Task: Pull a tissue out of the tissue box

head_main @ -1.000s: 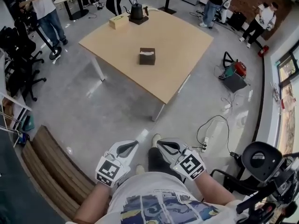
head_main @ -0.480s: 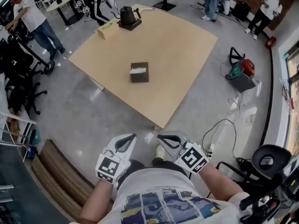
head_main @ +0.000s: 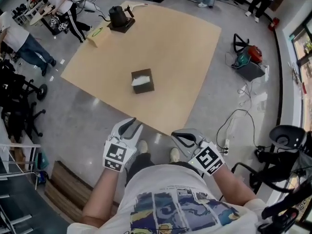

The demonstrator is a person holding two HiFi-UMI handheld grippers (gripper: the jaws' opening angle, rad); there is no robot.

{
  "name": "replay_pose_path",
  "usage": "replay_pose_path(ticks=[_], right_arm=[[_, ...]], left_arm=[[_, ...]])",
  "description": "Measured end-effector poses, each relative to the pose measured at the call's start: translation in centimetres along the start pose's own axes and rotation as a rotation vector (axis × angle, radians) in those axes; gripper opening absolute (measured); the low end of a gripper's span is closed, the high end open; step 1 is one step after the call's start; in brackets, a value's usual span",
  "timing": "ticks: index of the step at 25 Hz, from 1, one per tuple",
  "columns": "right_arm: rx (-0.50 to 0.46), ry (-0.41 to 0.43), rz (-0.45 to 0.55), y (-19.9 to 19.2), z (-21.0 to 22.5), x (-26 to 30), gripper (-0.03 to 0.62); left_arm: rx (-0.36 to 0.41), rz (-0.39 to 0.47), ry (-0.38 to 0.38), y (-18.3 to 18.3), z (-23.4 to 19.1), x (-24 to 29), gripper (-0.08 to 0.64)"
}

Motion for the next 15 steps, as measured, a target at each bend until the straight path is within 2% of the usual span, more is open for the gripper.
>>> replay_pose_path(ticks=[4,8,15], right_arm=[[0.032,-0.115,0.0,1.0,0.4,1.3,0.003],[0.051,-0.208,-0.005,1.3,0.2,2.7,0.003],[0.1,-0.36,-0.042,1.2,-0.7,4.0,0.003]], left_arm=[[0.109,-0.041,-0.073,-0.4,-4.9,2.9,0.149],[0.171,-0.078,-0.128,-1.5,-9.0,6.6,0.175],[0.273,-0.156,-0.229,-4.5,-12.9,12.8,0.196]])
Point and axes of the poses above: the fingertips, and each gripper's own axes: x forward along the fingers, z to its right, y out of its top, the point moved 10 cm from there along -x, backward along the fingers, and after that the axes turned 14 degrees about z, right-handed, at the moved point
